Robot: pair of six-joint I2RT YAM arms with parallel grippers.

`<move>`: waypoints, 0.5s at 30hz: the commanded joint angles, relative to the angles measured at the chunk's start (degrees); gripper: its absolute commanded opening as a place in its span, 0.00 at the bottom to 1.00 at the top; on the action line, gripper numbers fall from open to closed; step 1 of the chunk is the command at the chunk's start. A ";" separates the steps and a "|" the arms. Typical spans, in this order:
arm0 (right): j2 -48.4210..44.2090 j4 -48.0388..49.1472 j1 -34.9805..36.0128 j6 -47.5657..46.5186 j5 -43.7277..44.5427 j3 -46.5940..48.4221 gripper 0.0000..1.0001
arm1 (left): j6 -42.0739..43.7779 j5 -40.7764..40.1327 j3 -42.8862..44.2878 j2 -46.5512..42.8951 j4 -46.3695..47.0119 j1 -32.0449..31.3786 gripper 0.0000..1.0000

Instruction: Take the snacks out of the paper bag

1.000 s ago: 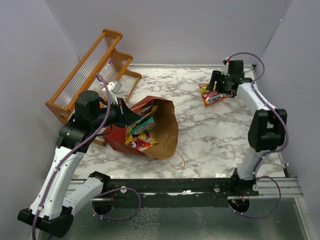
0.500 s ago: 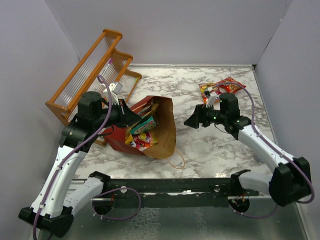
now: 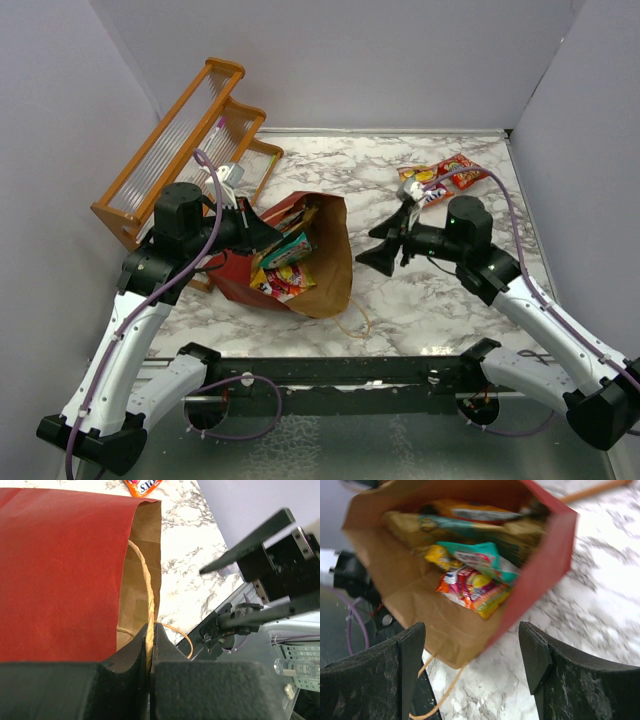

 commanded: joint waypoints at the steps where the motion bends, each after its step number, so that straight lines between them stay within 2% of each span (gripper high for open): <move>1: 4.61 5.13 9.60 -14.33 4.69 3.75 0.77 | 0.06 -1.06 1.53 -0.40 0.94 -0.21 0.00; 4: 7.09 7.66 15.80 -24.32 10.32 4.02 0.79 | 0.12 -1.48 1.52 -0.54 0.48 -0.16 0.00; 6: 8.67 8.88 16.93 -29.39 12.52 4.19 0.80 | 0.49 -1.96 1.70 -0.74 -0.28 -0.17 0.00; 8: 10.43 8.79 17.00 -37.53 11.11 4.26 0.80 | 0.69 -2.44 1.71 -1.07 -0.80 -0.20 0.00; 10: 11.85 9.18 16.95 -47.35 8.09 2.58 0.99 | 0.69 -2.62 1.52 -1.34 -0.85 -0.16 0.00; 13: 13.18 13.66 16.95 -58.25 7.36 -1.18 0.99 | 0.36 -2.58 0.99 -1.74 -0.44 -0.14 0.00; 15: 14.76 16.61 16.95 -59.53 9.39 -1.37 0.99 | 0.36 -2.38 0.93 -1.76 -0.42 -0.18 0.00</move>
